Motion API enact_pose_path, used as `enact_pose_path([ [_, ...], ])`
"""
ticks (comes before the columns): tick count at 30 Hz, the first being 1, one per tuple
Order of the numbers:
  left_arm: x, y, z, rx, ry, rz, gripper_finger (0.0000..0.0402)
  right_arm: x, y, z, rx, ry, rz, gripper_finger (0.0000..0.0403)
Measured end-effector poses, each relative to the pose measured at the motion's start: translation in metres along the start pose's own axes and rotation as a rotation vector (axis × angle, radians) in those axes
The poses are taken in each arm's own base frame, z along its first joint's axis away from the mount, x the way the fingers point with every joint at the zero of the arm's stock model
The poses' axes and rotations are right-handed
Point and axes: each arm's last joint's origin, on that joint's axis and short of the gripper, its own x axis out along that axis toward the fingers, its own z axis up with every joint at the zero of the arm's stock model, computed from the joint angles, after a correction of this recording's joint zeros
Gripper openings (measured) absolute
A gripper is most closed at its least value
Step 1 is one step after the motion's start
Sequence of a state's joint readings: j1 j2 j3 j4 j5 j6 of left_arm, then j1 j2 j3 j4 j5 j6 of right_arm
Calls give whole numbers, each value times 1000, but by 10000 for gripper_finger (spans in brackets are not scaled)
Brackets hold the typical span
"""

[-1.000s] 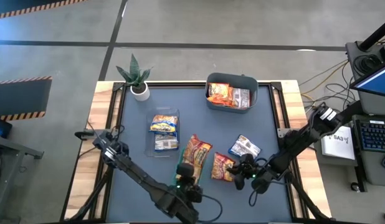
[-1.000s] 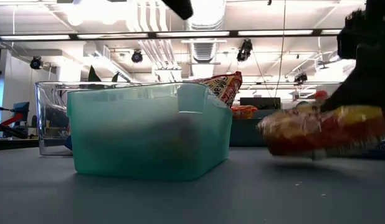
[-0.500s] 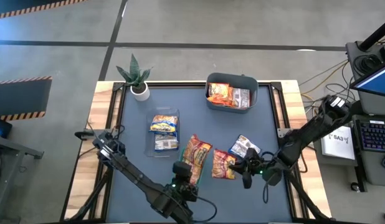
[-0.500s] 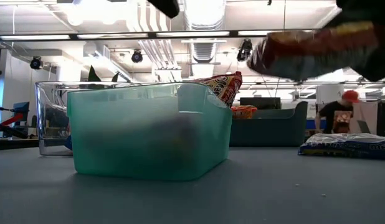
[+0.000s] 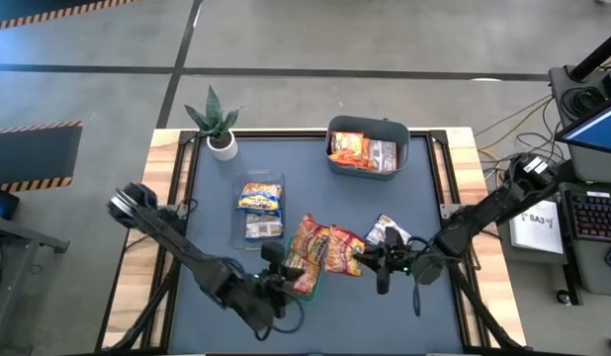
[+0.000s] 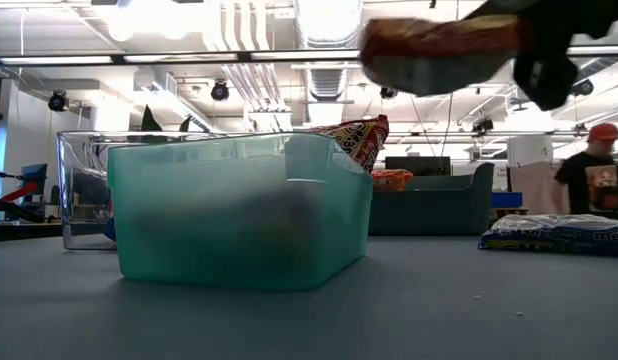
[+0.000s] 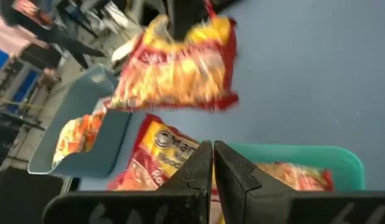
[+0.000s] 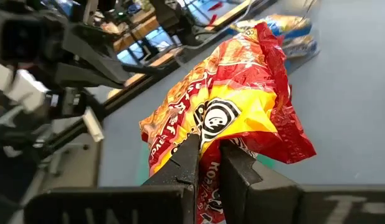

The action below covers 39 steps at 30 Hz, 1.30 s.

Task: Sort Maruchan noodles
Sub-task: Put the red noodle pack into the green bin

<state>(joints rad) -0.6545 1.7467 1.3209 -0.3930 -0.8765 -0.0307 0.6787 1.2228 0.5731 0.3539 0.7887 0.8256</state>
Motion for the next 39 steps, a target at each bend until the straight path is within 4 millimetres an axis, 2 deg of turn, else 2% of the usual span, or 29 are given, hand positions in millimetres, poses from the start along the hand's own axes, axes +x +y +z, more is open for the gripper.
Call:
enact_pose_path([
  [4,-9,14,-19,-64,-78,84,0,17,5,3,-45,-16,-38,27],
  [9,-20,31,-36,-101,-81,199,0,40,18,5,-115,-18,-64,27],
  [14,-28,42,-35,-135,-101,213,0,66,28,9,-111,-18,-84,27],
  [22,-29,42,-35,-77,-94,216,0,99,45,8,-149,24,-139,27],
  [30,-29,42,-36,-71,-93,215,0,131,59,-10,-262,130,-233,27],
  [39,-29,42,-35,-77,-95,214,0,148,72,-15,-327,189,-286,28],
])
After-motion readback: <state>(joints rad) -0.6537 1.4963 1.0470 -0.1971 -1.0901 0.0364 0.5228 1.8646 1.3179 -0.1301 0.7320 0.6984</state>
